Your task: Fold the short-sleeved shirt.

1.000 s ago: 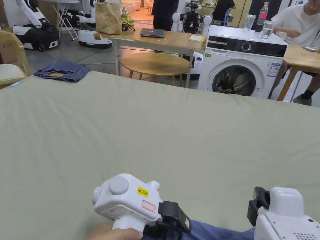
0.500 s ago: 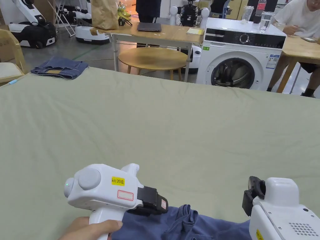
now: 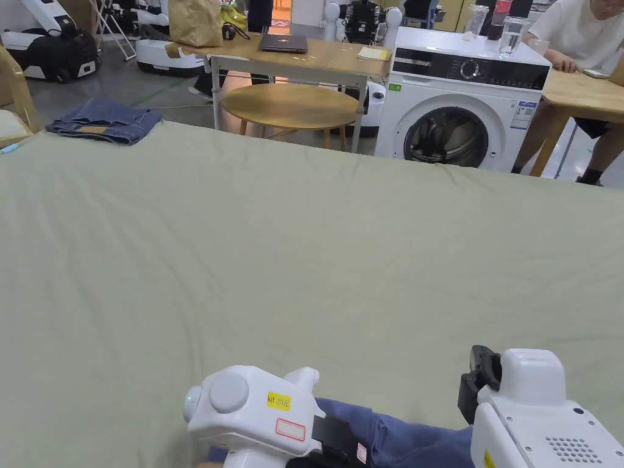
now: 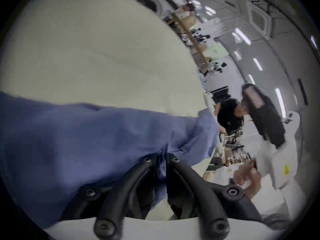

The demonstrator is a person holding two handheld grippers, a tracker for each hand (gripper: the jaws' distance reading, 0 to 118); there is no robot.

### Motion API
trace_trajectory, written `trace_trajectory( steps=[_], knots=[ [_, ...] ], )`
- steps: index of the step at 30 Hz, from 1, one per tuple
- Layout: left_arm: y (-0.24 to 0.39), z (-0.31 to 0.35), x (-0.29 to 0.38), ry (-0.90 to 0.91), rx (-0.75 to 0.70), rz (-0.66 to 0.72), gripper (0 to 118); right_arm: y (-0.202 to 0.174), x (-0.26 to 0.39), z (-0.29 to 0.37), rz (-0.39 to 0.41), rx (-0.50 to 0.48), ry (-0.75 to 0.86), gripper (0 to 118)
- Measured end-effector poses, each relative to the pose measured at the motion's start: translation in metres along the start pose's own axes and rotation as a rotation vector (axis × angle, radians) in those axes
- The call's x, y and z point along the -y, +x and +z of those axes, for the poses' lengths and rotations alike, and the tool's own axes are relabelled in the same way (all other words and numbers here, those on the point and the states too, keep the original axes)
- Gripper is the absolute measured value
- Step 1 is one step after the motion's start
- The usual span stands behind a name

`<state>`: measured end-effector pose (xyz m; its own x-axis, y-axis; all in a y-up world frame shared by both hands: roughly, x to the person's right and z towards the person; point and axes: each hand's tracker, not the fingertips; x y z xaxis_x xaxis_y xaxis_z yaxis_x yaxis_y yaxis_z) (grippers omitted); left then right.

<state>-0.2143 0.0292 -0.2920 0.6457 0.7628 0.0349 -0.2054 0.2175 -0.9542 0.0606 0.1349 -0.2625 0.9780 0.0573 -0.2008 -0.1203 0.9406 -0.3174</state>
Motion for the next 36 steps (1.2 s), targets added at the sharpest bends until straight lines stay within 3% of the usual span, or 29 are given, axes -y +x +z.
trace_trajectory(
  steps=[2, 5, 9, 10, 12, 15, 18, 24, 26, 31, 34, 36],
  knots=[
    [-0.008, -0.001, 0.001, 0.031, 0.102, 0.045, 3, 0.000, 0.001, 0.000, -0.004, 0.000, -0.003, 0],
    [-0.006, 0.001, 0.000, 0.020, 0.068, -0.022, 0, 0.001, 0.001, -0.001, -0.029, -0.005, -0.004, 0],
    [0.000, 0.019, -0.005, 0.031, 0.078, -0.012, 0, 0.003, 0.000, -0.003, -0.050, -0.007, -0.014, 0],
    [0.002, 0.027, -0.007, 0.052, 0.081, -0.009, 4, 0.003, 0.000, -0.003, -0.051, -0.007, -0.014, 0],
    [0.004, 0.049, -0.011, 0.098, 0.102, -0.023, 25, 0.004, -0.002, -0.003, -0.051, -0.008, -0.013, 0],
    [0.003, 0.091, -0.015, 0.165, 0.140, -0.035, 44, 0.004, -0.004, -0.002, -0.043, -0.010, -0.010, 0],
    [-0.006, 0.133, -0.015, 0.244, 0.096, -0.039, 64, 0.003, -0.005, -0.003, -0.046, -0.019, -0.010, 0],
    [-0.054, 0.171, -0.004, 0.266, -0.145, 0.006, 71, -0.004, -0.006, -0.007, -0.041, -0.016, -0.009, 0],
    [-0.065, 0.171, 0.003, 0.251, -0.118, 0.010, 71, -0.009, -0.007, -0.007, -0.041, -0.026, -0.001, 0],
    [-0.118, 0.154, 0.005, 0.183, 0.017, 0.182, 71, -0.017, -0.012, -0.006, -0.031, -0.050, 0.005, 0],
    [-0.129, 0.147, 0.007, 0.243, 0.228, 0.247, 71, -0.018, -0.014, -0.005, -0.026, -0.055, 0.011, 0],
    [-0.131, 0.128, 0.006, 0.149, 0.301, 0.259, 70, -0.018, -0.014, -0.005, -0.026, -0.055, 0.014, 0]
  ],
)
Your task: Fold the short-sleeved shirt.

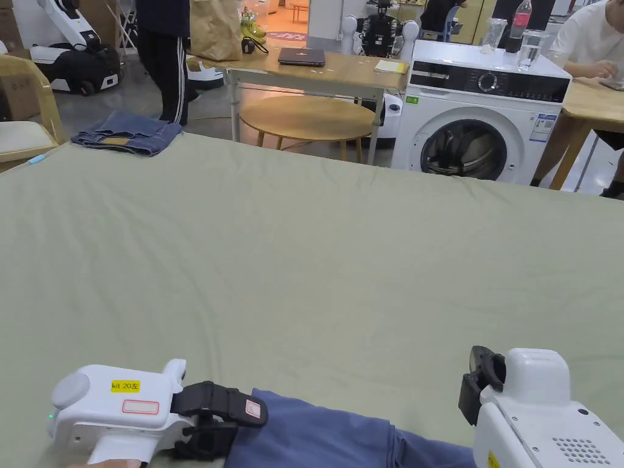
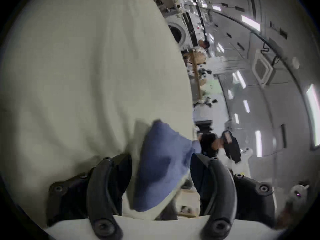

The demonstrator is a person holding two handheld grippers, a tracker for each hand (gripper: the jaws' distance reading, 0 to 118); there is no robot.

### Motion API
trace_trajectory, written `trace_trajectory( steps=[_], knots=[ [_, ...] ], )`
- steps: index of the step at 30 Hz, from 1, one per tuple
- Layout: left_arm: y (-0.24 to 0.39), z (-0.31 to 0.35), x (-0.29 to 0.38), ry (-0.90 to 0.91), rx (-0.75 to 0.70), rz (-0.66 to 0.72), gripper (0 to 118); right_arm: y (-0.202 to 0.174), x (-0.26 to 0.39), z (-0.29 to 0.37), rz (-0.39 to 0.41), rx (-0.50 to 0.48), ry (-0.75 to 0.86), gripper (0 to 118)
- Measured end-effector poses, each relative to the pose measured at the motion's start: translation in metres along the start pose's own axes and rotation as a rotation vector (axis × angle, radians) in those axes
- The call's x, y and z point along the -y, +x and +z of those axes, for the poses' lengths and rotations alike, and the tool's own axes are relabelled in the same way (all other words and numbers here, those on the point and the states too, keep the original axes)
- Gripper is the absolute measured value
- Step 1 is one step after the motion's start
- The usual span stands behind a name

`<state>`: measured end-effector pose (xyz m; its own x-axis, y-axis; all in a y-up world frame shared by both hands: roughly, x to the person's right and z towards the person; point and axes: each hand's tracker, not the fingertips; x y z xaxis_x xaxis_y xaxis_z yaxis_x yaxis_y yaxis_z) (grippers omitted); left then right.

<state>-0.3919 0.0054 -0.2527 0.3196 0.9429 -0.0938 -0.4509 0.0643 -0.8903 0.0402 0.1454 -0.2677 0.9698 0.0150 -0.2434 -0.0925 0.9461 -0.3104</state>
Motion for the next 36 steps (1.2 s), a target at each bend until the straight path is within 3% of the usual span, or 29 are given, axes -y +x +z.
trace_trajectory(
  steps=[2, 3, 6, 7, 9, 20, 28, 36],
  knots=[
    [-0.001, -0.017, -0.001, -0.079, 0.042, -0.059, 68, 0.000, 0.000, -0.001, -0.004, -0.001, -0.003, 0],
    [0.003, -0.023, -0.002, -0.082, 0.020, -0.101, 60, 0.000, 0.000, -0.001, -0.007, 0.000, -0.006, 0],
    [0.010, -0.027, -0.002, -0.029, -0.134, -0.104, 15, 0.001, -0.001, 0.001, -0.012, 0.005, -0.009, 0],
    [0.010, -0.027, -0.002, -0.013, -0.166, -0.100, 13, 0.001, -0.001, 0.002, -0.012, 0.004, -0.009, 0],
    [0.011, -0.026, 0.001, -0.004, -0.124, -0.079, 10, 0.001, 0.000, 0.003, -0.006, 0.005, -0.009, 0],
    [0.064, 0.041, 0.007, 0.122, -0.214, -0.189, 8, 0.002, -0.003, 0.004, 0.011, 0.005, -0.011, 0],
    [0.104, 0.121, 0.017, 0.278, -0.448, -0.185, 8, -0.009, -0.011, -0.004, 0.014, -0.019, -0.005, 0],
    [0.159, 0.091, 0.026, 0.226, -0.548, -0.298, 8, -0.016, -0.014, -0.007, 0.022, -0.053, -0.016, 0]
  ],
)
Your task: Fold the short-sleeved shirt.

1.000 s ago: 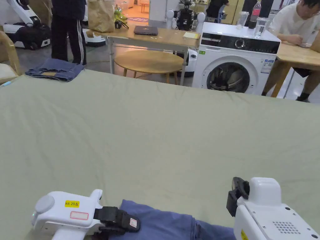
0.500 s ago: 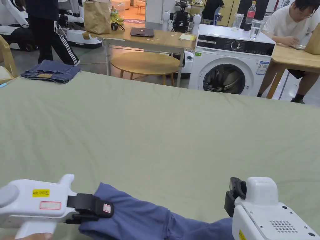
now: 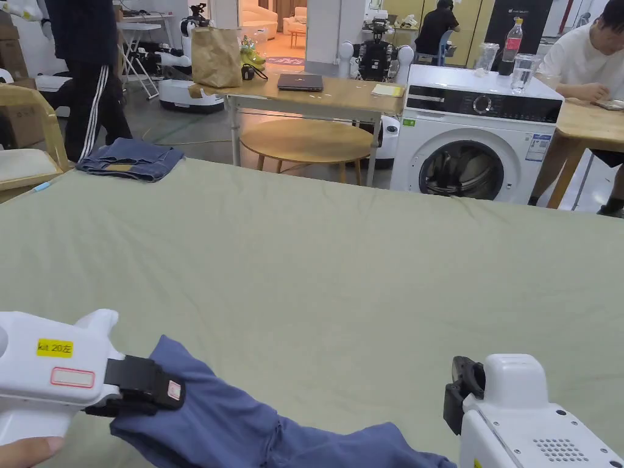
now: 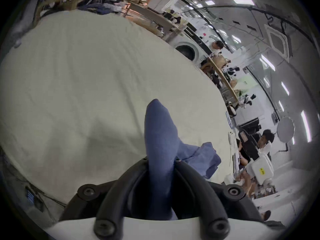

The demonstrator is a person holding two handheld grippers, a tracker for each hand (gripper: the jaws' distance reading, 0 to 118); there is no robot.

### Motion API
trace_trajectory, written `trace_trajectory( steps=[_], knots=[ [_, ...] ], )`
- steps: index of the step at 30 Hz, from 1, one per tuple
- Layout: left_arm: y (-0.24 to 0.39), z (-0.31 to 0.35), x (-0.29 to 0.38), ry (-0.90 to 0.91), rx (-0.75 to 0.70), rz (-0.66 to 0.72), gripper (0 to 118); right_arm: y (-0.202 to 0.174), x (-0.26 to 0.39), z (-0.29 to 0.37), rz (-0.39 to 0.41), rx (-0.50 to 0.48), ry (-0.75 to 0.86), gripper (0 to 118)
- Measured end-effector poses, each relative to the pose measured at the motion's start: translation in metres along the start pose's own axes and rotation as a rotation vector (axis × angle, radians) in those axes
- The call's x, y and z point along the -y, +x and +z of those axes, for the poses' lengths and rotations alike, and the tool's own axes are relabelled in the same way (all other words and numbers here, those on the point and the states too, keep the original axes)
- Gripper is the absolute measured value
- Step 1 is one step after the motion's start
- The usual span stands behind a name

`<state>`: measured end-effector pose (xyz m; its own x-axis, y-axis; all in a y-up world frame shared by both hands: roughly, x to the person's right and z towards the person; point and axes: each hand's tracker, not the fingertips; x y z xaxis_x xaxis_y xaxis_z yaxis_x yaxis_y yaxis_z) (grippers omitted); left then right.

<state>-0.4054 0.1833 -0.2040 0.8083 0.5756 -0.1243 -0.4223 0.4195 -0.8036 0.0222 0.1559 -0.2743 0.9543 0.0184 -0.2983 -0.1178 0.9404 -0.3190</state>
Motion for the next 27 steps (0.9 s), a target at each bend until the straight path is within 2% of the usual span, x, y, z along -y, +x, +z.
trace_trajectory(
  steps=[8, 18, 24, 26, 27],
  knots=[
    [0.084, -0.036, -0.001, -0.091, 0.064, -0.164, 8, 0.012, 0.001, 0.003, 0.007, 0.015, -0.020, 0],
    [0.165, -0.134, 0.014, -0.235, 0.131, -0.248, 8, 0.034, 0.002, 0.013, -0.009, 0.078, -0.033, 0],
    [0.196, -0.196, 0.039, -0.341, 0.021, -0.325, 8, 0.042, 0.004, 0.017, -0.014, 0.101, -0.046, 0],
    [0.197, -0.213, 0.045, -0.348, -0.009, -0.301, 8, 0.043, 0.005, 0.019, -0.016, 0.107, -0.048, 0],
    [0.195, -0.219, 0.047, -0.352, -0.017, -0.273, 13, 0.044, 0.006, 0.020, -0.016, 0.109, -0.048, 0]
  ],
)
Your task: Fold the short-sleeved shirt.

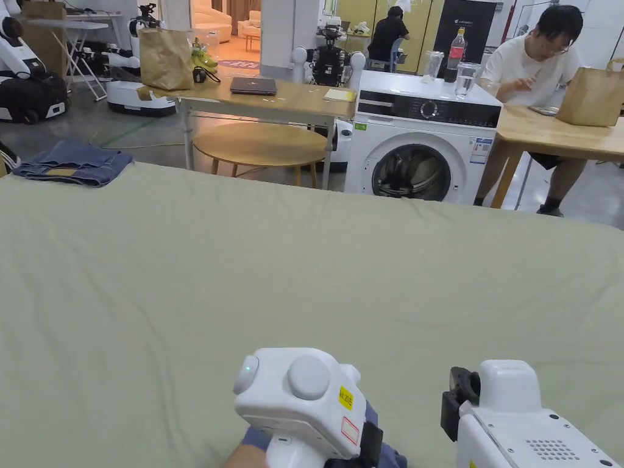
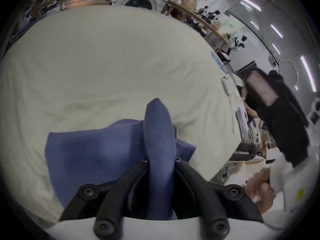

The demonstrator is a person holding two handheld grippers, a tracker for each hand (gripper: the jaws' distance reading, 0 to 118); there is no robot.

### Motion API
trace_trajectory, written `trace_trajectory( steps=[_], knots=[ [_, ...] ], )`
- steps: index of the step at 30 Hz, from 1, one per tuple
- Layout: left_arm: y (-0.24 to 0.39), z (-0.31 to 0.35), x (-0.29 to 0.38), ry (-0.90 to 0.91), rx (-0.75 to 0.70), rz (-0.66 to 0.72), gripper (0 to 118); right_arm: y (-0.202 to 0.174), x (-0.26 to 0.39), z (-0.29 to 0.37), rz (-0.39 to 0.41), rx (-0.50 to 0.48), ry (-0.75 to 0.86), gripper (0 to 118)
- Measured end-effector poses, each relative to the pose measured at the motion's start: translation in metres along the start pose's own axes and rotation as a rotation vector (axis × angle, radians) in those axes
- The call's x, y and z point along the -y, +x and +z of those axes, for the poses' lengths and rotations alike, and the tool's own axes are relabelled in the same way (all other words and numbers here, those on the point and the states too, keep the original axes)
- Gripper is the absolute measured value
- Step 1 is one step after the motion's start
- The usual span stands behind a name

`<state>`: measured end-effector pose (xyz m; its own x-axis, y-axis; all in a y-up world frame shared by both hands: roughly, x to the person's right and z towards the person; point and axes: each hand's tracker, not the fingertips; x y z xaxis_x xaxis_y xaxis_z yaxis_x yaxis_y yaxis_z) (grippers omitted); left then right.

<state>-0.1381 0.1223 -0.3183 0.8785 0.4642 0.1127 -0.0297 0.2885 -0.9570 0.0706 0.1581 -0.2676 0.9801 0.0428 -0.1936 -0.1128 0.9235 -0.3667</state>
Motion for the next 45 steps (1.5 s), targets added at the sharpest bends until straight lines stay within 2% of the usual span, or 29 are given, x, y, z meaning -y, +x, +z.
trace_trajectory(
  steps=[3, 4, 8, 11, 13, 16, 17, 18, 19, 22, 28, 30, 36, 40, 45],
  knots=[
    [-0.005, -0.006, 0.001, -0.011, 0.109, 0.050, 48, 0.002, 0.001, 0.001, -0.001, 0.004, -0.005, 0],
    [-0.003, -0.003, 0.002, -0.005, 0.132, 0.053, 52, 0.003, 0.002, 0.001, -0.001, 0.005, -0.007, 0],
    [0.002, 0.023, 0.007, 0.018, 0.122, -0.008, 53, 0.005, 0.003, 0.001, 0.002, 0.010, -0.011, 0],
    [-0.005, 0.050, 0.004, 0.075, 0.192, 0.002, 53, 0.005, 0.002, 0.001, -0.008, 0.008, -0.008, 0],
    [-0.012, 0.059, 0.003, 0.119, 0.236, 0.021, 50, 0.005, 0.002, 0.001, -0.015, 0.005, -0.003, 0],
    [-0.020, 0.061, 0.002, 0.183, 0.287, 0.027, 34, 0.002, 0.002, 0.000, -0.019, -0.002, 0.000, 0],
    [-0.023, 0.052, 0.003, 0.179, 0.313, 0.042, 34, 0.001, 0.002, -0.001, -0.018, -0.003, -0.001, 0],
    [-0.026, 0.044, 0.002, 0.152, 0.339, 0.064, 16, 0.000, 0.002, -0.001, -0.017, -0.005, -0.001, 0],
    [-0.028, 0.029, 0.002, 0.118, 0.360, 0.092, 11, -0.001, 0.003, -0.001, -0.018, -0.011, -0.001, 0],
    [-0.031, -0.010, 0.008, 0.035, 0.370, 0.105, 6, -0.004, 0.004, -0.002, -0.017, -0.015, -0.004, 0],
    [-0.047, -0.067, 0.018, 0.025, 0.290, 0.151, 0, -0.004, 0.005, -0.002, -0.029, -0.025, -0.002, 0],
    [-0.050, -0.065, 0.020, 0.053, 0.326, 0.154, 0, -0.004, 0.005, 0.000, -0.039, -0.029, 0.008, 0],
    [-0.047, -0.032, 0.014, 0.054, 0.311, 0.140, 0, -0.004, 0.005, -0.001, -0.044, -0.036, 0.018, 0],
    [-0.060, 0.023, 0.011, 0.244, 0.304, 0.090, 0, -0.004, 0.002, -0.001, -0.055, -0.014, 0.057, 0],
    [-0.074, 0.087, 0.022, 0.538, 0.121, -0.050, 0, -0.008, -0.009, -0.004, -0.058, -0.006, 0.111, 0]
  ],
)
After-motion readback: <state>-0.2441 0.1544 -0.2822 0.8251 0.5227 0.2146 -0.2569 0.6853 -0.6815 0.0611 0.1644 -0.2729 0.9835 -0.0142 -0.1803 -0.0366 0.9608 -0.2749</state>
